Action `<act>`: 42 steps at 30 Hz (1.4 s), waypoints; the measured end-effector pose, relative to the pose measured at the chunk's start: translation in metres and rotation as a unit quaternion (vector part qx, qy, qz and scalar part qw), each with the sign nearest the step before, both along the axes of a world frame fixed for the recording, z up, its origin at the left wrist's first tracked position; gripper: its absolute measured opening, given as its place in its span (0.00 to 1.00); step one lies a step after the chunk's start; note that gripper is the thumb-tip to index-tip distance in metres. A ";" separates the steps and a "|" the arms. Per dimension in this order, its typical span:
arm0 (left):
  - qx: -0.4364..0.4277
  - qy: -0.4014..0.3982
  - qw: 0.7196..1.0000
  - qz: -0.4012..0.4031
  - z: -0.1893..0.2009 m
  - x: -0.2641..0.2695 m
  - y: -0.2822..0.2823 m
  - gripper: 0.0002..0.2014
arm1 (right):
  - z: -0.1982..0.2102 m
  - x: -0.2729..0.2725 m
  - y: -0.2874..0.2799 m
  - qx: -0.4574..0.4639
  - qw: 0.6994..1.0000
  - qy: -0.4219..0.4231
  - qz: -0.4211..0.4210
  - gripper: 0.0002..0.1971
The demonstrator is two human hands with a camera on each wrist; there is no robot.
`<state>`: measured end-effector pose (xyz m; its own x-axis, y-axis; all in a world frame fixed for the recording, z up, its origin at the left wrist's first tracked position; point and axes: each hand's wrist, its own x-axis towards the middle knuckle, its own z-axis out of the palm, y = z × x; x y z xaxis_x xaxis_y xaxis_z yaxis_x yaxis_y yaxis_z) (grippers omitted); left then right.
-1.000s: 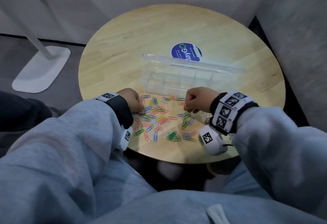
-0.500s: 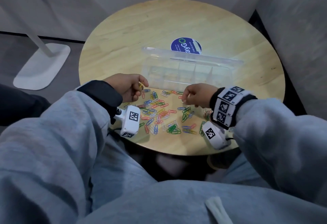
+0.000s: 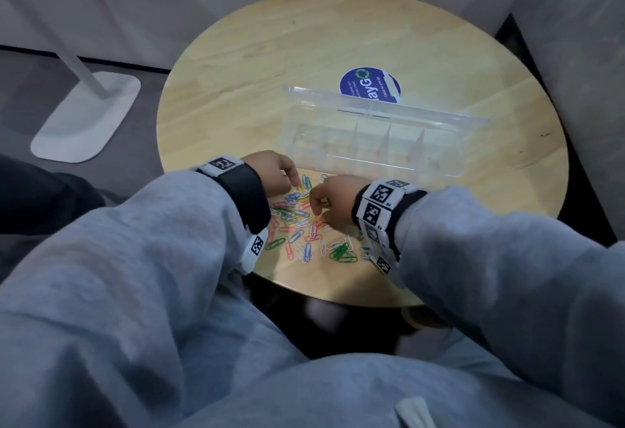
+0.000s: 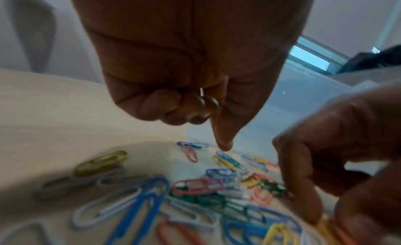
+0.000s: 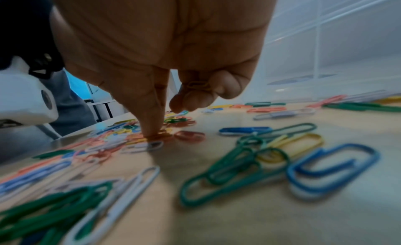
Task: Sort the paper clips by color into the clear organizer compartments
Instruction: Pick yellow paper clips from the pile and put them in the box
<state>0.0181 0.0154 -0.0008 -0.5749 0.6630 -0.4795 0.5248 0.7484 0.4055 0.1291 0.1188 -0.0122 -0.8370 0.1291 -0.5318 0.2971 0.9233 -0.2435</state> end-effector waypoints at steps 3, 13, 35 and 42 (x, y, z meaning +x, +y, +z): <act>-0.023 0.036 0.998 -0.037 -0.008 0.004 0.006 0.12 | 0.000 0.004 0.004 0.009 1.000 -0.011 -0.022 0.08; -0.059 0.074 0.993 -0.075 -0.016 0.002 0.013 0.06 | -0.002 0.014 0.015 0.034 0.997 -0.060 -0.045 0.12; -0.053 0.039 0.997 -0.035 -0.018 0.008 0.013 0.06 | -0.004 0.014 0.015 0.017 0.996 0.011 -0.090 0.10; -0.052 0.053 0.997 -0.032 -0.017 0.011 0.008 0.03 | -0.005 0.011 0.012 0.070 0.995 -0.012 -0.074 0.13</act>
<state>0.0292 0.0237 -0.0175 -0.5841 0.6502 -0.4859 0.6093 0.7467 0.2667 0.1401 0.1311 -0.0169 -0.7909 0.3243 -0.5189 0.4362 0.8935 -0.1064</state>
